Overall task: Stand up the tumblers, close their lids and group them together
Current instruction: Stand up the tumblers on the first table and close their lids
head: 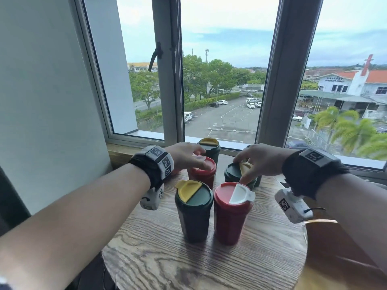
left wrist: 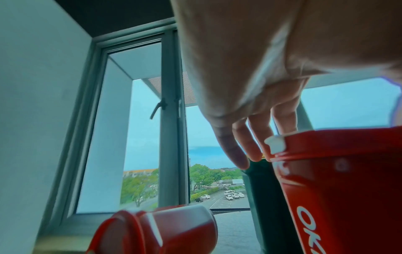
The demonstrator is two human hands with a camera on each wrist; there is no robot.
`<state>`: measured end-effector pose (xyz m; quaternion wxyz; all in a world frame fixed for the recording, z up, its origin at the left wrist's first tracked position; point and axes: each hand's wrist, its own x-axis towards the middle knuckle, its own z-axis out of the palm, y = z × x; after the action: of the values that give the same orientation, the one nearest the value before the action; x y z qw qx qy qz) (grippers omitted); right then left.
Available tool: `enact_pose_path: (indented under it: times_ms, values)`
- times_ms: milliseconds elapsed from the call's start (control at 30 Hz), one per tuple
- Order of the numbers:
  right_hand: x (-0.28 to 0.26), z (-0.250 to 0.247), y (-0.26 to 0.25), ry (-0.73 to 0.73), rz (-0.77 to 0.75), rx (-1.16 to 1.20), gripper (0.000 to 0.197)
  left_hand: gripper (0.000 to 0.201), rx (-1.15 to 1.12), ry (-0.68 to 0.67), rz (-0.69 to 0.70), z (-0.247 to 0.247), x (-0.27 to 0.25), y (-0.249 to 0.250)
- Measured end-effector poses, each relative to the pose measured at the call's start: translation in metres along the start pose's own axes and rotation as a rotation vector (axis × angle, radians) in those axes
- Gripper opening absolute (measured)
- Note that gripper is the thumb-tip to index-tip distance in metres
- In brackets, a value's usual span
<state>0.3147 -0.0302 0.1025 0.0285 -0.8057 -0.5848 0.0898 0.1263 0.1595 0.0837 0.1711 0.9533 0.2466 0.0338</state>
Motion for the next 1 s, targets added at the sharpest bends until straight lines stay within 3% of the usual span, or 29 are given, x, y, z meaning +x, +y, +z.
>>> enact_pose_path:
  times_ms: [67, 167, 300, 467, 667, 833, 1000]
  values:
    - [0.001, 0.0, 0.0, 0.001, 0.005, 0.0, 0.082, 0.066, -0.047, 0.107, -0.015, -0.007, -0.004, -0.019]
    - [0.002, 0.001, 0.001, 0.002, 0.006, 0.005, 0.082, 0.05, 0.119, 0.252, -0.146, -0.009, -0.009, -0.059]
    - [0.002, 0.002, 0.0, 0.005, 0.003, 0.0, 0.082, 0.071, 0.392, 0.111, -0.361, 0.01, -0.012, -0.097]
    - [0.001, 0.001, 0.0, -0.002, 0.007, -0.003, 0.082, 0.085, 0.185, 0.151, -0.485, 0.038, -0.013, -0.121]
    - [0.0, 0.001, -0.001, -0.002, 0.008, 0.001, 0.082, 0.085, 0.044, 0.293, -0.47, 0.039, -0.019, -0.118]
    - [-0.003, -0.001, -0.004, -0.009, 0.013, -0.001, 0.081, 0.079, -0.022, 0.398, -0.337, 0.007, -0.033, -0.095]
    - [-0.003, -0.002, -0.006, -0.003, 0.021, -0.014, 0.08, 0.077, 0.001, 0.275, -0.236, -0.016, -0.048, -0.064]
